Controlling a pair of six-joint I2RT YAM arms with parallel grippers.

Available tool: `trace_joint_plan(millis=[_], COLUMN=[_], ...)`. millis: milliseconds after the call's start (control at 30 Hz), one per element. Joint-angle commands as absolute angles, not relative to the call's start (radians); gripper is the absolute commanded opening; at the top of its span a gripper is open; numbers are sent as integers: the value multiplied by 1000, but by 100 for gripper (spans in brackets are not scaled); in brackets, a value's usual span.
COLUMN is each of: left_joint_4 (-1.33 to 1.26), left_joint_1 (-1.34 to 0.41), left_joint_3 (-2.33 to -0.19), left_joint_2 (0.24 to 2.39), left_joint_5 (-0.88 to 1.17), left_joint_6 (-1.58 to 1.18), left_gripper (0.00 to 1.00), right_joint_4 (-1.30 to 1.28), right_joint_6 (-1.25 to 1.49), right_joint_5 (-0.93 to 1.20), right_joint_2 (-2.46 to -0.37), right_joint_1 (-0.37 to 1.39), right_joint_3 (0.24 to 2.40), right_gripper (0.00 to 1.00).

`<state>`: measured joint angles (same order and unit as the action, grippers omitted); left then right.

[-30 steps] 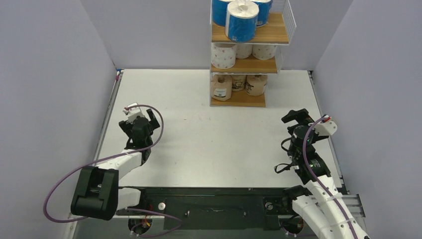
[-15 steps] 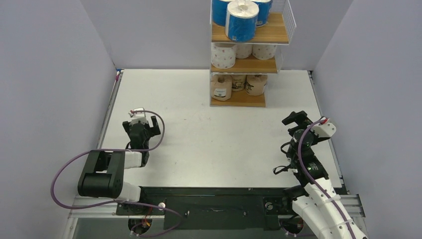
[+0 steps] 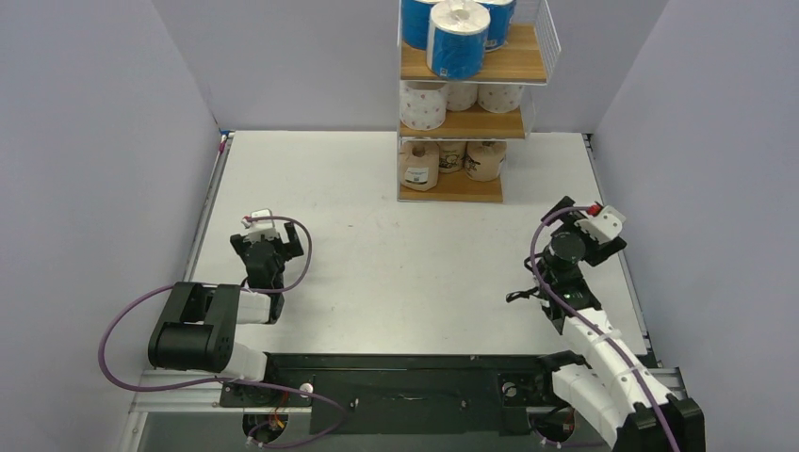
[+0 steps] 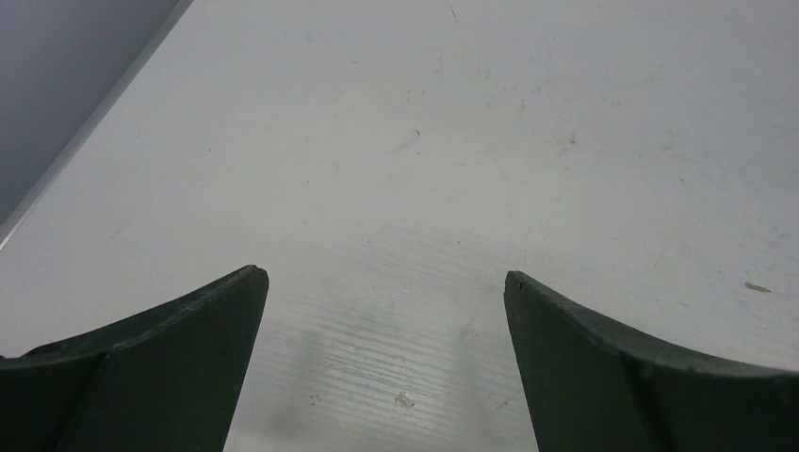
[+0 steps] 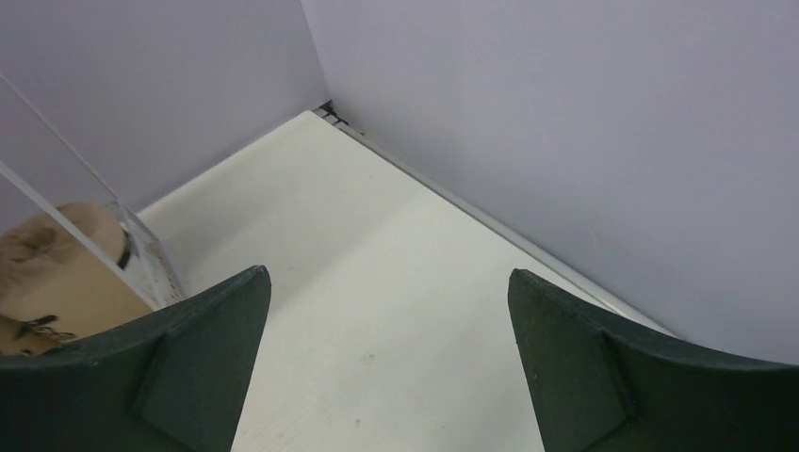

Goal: Place and organize the paper towels onto the shelf
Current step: Reset both arms

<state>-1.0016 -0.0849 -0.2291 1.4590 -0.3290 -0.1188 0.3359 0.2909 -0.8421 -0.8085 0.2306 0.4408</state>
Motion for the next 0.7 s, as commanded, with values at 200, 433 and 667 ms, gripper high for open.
trace_joint_plan(millis=[200,433,667], left_joint_4=[-1104,-1105,-1106], left_joint_1=[-91,-91,-92], left_joint_3=[-247,-247,-248], left_joint_2=[1463,1463,1465], left_joint_5=[-357,-356,-356], left_joint_6=[-118,-118,-118], left_gripper=[96,96,96], right_joint_4=[567,784,1058], right_joint_6=[287,267,195], right_joint_5=[-651,-561,-451], right_joint_2=[-1047,-1163,-1313], right_joint_1=[65,32,33], right_joint_3=[344,277,203], right_gripper=[92,92,92])
